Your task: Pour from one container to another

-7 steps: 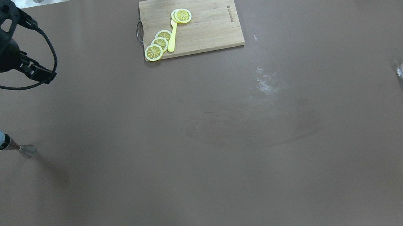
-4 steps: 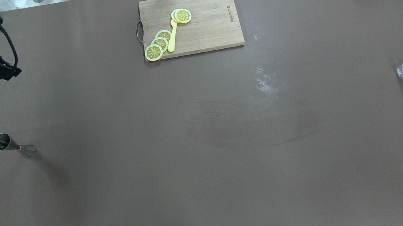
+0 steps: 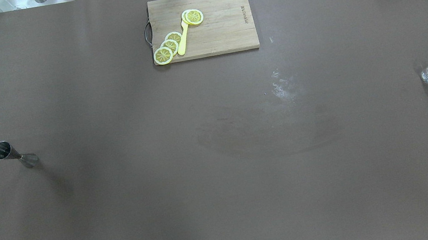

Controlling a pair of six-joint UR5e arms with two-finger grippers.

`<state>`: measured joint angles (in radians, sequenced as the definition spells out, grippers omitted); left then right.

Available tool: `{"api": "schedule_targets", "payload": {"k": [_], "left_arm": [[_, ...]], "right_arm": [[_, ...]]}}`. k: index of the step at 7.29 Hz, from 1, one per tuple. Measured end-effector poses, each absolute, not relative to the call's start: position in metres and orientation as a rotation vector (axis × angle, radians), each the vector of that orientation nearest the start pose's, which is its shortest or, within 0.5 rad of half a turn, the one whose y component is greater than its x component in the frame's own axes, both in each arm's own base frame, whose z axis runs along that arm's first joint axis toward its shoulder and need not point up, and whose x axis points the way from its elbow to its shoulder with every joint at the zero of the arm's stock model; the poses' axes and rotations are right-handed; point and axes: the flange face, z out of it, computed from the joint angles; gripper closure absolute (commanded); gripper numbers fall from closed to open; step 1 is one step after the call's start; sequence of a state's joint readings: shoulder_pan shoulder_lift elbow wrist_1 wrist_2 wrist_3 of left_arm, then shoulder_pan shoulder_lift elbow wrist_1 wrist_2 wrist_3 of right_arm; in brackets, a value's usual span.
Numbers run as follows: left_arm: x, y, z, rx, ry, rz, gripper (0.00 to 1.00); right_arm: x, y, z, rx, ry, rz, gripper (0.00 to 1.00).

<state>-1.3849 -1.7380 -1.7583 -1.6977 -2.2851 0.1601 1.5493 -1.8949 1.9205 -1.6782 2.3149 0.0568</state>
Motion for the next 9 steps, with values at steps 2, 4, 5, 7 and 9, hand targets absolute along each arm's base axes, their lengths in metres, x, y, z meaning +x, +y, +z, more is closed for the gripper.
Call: {"api": "schedule_targets", "payload": {"k": [2, 4, 5, 7, 9], "left_arm": [[-0.028, -0.527, 0.545, 0.341, 0.743, 0.335, 0.02], [-0.072, -0.469, 0.617, 0.212, 0.848, 0.176, 0.02], [-0.083, -0.448, 0.638, 0.16, 0.869, 0.121, 0.02], [-0.093, -0.426, 0.639, 0.082, 0.881, 0.052, 0.02], [-0.098, -0.42, 0.617, 0.036, 0.827, 0.039, 0.02]], "right_arm": [[0.058, -0.353, 0.635, -0.102, -0.747, 0.062, 0.0], [0.058, -0.353, 0.635, -0.103, -0.749, 0.061, 0.0], [0.058, -0.353, 0.635, -0.102, -0.749, 0.061, 0.0], [0.058, -0.353, 0.634, -0.101, -0.75, 0.06, 0.0], [0.058, -0.353, 0.635, -0.101, -0.749, 0.06, 0.0]]}}
